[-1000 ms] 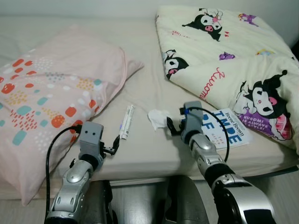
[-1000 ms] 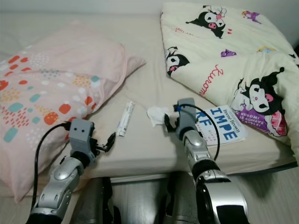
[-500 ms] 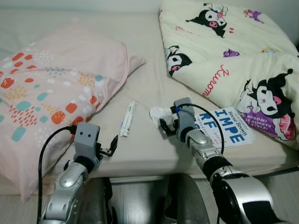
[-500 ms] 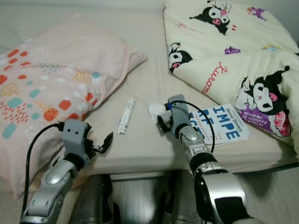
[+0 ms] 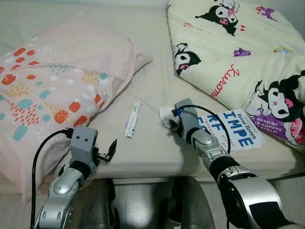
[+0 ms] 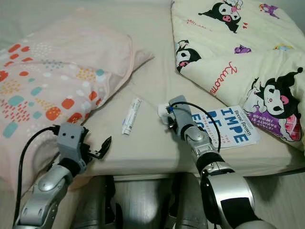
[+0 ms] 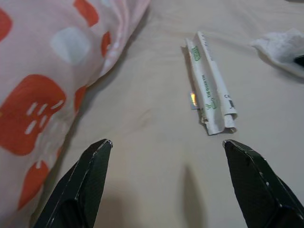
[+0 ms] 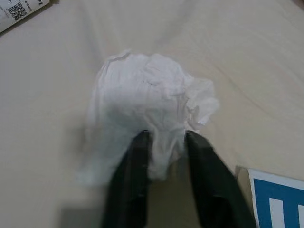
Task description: Clean up the room
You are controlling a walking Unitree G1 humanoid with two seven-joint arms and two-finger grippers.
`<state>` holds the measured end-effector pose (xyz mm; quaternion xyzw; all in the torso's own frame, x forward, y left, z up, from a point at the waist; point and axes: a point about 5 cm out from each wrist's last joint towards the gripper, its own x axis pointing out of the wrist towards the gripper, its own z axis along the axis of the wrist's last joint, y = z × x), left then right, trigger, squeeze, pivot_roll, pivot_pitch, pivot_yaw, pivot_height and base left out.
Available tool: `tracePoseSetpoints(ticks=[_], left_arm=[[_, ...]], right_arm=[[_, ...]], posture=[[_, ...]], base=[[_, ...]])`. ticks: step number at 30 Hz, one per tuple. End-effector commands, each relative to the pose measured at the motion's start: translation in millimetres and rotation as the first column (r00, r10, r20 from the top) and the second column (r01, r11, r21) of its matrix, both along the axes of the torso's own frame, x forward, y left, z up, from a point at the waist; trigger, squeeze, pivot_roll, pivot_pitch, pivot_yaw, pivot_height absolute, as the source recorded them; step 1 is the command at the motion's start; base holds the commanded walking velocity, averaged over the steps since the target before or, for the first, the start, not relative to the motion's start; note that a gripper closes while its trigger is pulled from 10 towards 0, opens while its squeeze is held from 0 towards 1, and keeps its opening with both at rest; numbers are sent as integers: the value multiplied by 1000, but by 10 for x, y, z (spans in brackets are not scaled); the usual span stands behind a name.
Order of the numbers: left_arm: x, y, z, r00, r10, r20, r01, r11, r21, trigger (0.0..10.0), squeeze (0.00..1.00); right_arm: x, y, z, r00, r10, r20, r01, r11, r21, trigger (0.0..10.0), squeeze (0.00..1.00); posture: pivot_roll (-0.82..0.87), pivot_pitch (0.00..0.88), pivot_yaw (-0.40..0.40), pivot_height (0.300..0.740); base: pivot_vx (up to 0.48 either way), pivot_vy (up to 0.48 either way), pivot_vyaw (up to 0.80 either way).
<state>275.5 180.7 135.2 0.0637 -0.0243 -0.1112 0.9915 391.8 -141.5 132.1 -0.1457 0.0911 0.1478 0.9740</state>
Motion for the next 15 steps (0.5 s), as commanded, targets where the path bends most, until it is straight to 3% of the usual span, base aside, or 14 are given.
tracePoseSetpoints(ticks=[1,10,15], left_arm=[[-33,34,-62,999,0,-37,0,1000,5,10000,1000],[17,45,-56,999,2,-37,-2,1000,7,10000,1000],[169,-18,-90,999,-16,-41,15,1000,-16,10000,1000]], right_arm=[[-21,-66,-58,1000,-14,-28,13,1000,-19,0,0],[-6,-111,-22,999,-45,-11,45,999,6,0,0],[32,-149,102,994,-90,58,85,993,83,0,0]], posture=[[278,404,-110,584],[254,390,-104,584],[164,356,-75,584]], base=[[0,0,0],[0,0,0],[0,0,0]])
